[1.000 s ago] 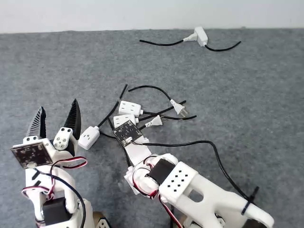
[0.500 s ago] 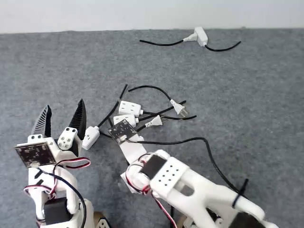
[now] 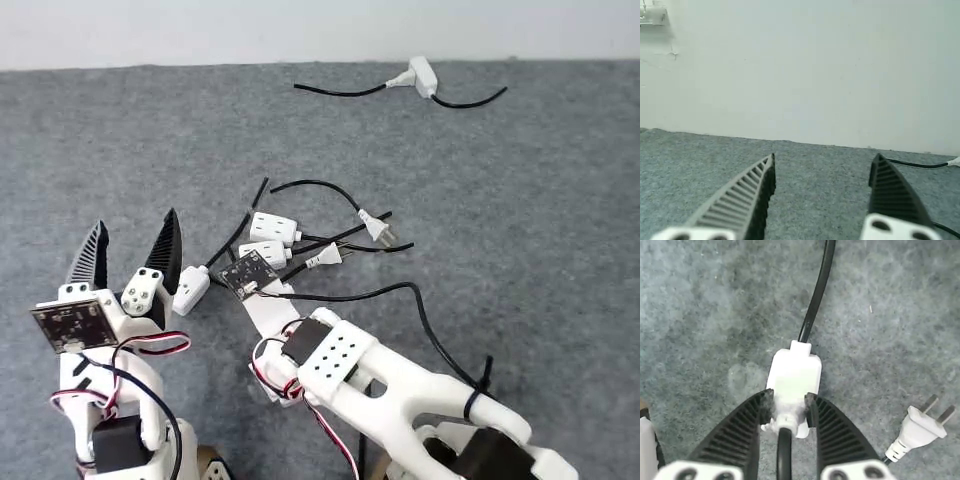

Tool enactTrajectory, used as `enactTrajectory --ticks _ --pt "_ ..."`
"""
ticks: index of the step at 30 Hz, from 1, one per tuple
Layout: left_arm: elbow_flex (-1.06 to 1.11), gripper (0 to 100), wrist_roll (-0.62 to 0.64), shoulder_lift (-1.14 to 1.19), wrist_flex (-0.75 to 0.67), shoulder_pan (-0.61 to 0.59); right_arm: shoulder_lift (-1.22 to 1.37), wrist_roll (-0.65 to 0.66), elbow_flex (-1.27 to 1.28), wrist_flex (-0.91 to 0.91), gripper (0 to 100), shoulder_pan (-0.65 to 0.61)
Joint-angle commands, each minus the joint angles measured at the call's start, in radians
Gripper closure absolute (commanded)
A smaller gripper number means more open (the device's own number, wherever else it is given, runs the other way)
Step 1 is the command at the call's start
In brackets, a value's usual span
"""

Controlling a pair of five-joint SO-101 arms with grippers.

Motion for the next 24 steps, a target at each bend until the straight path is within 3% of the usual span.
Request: enactTrajectory --ticks 1,7,10,13,19,24 --pt "-0.012 70 0.006 -0.011 -0.011 0.005 0.113 0.012 0.032 -0.025 99.1 0.004" --pt "-0.012 70 0.006 -0.011 -0.011 0.005 0.107 0.018 0.031 -0.053 97.8 0.004" --pt "-0.012 70 0.006 -0.011 -0.011 0.005 0.105 0.095 -0.003 -0.028 92.8 0.007" --pt "-0.002 70 0.005 -0.011 -0.012 0.008 0.105 0.158 -0.101 0.065 83.6 0.027" --pt "-0.001 70 0.005 -0.011 -0.012 0.008 0.105 0.164 -0.442 0.371 66.1 0.13" --pt "-0.001 70 0.005 -0.011 -0.012 0.009 0.105 0.164 -0.744 0.559 63.7 0.249"
